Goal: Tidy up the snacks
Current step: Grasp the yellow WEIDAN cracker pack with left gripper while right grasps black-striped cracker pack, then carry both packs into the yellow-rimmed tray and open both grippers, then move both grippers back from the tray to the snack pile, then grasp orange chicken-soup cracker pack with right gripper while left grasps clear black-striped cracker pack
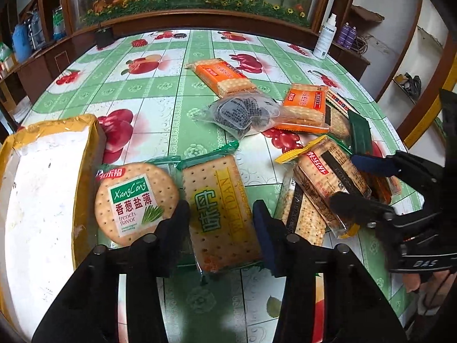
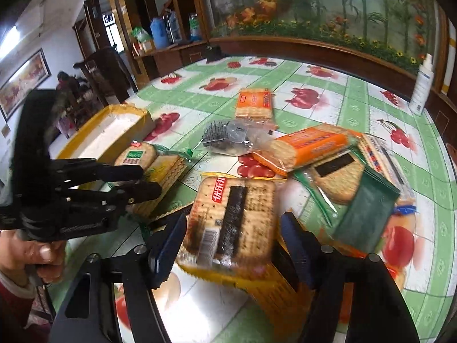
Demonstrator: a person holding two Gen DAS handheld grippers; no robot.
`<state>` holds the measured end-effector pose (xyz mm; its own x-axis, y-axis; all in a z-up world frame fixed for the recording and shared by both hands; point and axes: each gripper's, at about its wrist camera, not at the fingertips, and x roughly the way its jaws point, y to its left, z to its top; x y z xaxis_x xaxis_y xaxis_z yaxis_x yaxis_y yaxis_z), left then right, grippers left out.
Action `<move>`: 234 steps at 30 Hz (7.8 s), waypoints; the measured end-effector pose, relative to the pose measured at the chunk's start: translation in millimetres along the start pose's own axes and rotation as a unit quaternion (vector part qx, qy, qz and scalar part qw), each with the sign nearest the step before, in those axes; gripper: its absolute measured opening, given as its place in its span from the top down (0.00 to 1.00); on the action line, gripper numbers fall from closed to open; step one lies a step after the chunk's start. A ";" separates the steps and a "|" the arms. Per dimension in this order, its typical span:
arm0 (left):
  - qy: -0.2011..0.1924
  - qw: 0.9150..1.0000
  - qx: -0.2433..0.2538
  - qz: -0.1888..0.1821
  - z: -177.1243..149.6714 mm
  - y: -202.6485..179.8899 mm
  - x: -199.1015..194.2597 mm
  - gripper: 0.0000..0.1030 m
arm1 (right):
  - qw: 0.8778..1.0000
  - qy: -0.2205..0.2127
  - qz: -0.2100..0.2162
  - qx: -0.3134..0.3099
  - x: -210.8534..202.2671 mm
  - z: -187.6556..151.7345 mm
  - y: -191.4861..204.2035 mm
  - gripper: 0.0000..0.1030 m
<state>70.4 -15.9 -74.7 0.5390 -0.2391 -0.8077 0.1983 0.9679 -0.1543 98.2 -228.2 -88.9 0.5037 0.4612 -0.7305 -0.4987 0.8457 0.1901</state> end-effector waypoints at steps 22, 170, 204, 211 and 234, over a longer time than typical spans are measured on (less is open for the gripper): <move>-0.040 0.999 -0.011 -0.005 -9.5 -4.5 -21.5 0.57 | 0.996 -0.053 0.002 0.065 -31.2 -13.2 -14.1 0.32; -0.017 0.997 0.081 -0.007 -17.6 -72.5 -25.7 0.21 | 0.957 -0.132 -0.008 0.258 -75.9 -38.6 -150.3 0.18; 0.001 0.995 0.098 -0.016 -7.6 -66.6 1.3 0.21 | 0.987 0.005 0.026 0.161 -67.7 -88.6 -85.1 0.02; 0.003 0.991 0.136 -0.007 -6.5 -82.7 14.7 0.21 | 0.992 0.012 -0.049 0.112 -64.3 -85.5 -73.5 0.03; -0.004 0.994 0.105 -0.018 -10.3 -67.8 13.0 0.57 | 0.993 0.004 -0.075 0.088 -51.7 -89.6 -55.5 0.46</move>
<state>55.5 -83.9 -80.6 0.5354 -0.2742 -0.7988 0.3833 0.9217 -0.0595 36.6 -323.0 -120.4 0.5575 0.3244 -0.7642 -0.2861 0.9392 0.1899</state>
